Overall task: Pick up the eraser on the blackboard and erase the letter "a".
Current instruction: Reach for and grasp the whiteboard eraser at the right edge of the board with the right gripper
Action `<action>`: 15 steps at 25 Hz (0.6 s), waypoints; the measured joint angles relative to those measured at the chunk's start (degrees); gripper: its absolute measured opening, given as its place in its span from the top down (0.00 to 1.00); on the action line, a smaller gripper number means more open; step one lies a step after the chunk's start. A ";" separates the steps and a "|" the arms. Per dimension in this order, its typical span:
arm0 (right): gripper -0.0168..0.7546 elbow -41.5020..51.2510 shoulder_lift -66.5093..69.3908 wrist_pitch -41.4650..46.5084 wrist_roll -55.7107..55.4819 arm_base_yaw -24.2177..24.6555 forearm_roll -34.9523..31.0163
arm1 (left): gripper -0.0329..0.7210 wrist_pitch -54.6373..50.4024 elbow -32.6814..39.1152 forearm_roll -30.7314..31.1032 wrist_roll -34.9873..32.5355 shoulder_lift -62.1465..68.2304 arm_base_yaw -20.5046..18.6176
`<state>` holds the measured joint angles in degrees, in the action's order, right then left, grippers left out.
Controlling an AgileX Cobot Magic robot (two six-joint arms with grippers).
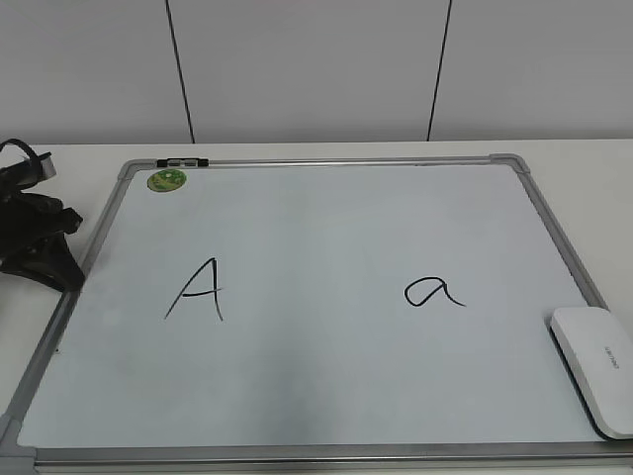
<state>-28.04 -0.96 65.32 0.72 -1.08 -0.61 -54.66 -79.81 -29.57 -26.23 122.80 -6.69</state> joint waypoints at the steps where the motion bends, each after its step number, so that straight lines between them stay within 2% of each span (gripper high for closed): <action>1: 0.22 0.00 0.00 0.00 0.00 0.00 -0.23 | 0.89 0.00 0.00 0.00 0.10 0.00 0.00; 4: 0.22 -0.77 0.58 0.00 0.28 0.00 -0.76 | 0.89 0.00 0.00 0.00 0.10 0.00 0.00; 8: 0.22 -5.00 10.84 -0.62 6.23 0.00 -0.52 | 0.89 0.00 0.00 0.00 0.10 0.00 0.00; 15: 0.22 -7.39 28.86 -13.58 8.57 0.00 0.07 | 0.89 -0.09 0.00 0.00 0.10 0.00 0.00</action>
<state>-35.43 27.90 51.74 9.28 -1.08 -0.54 -54.75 -79.81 -29.57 -26.12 122.80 -6.69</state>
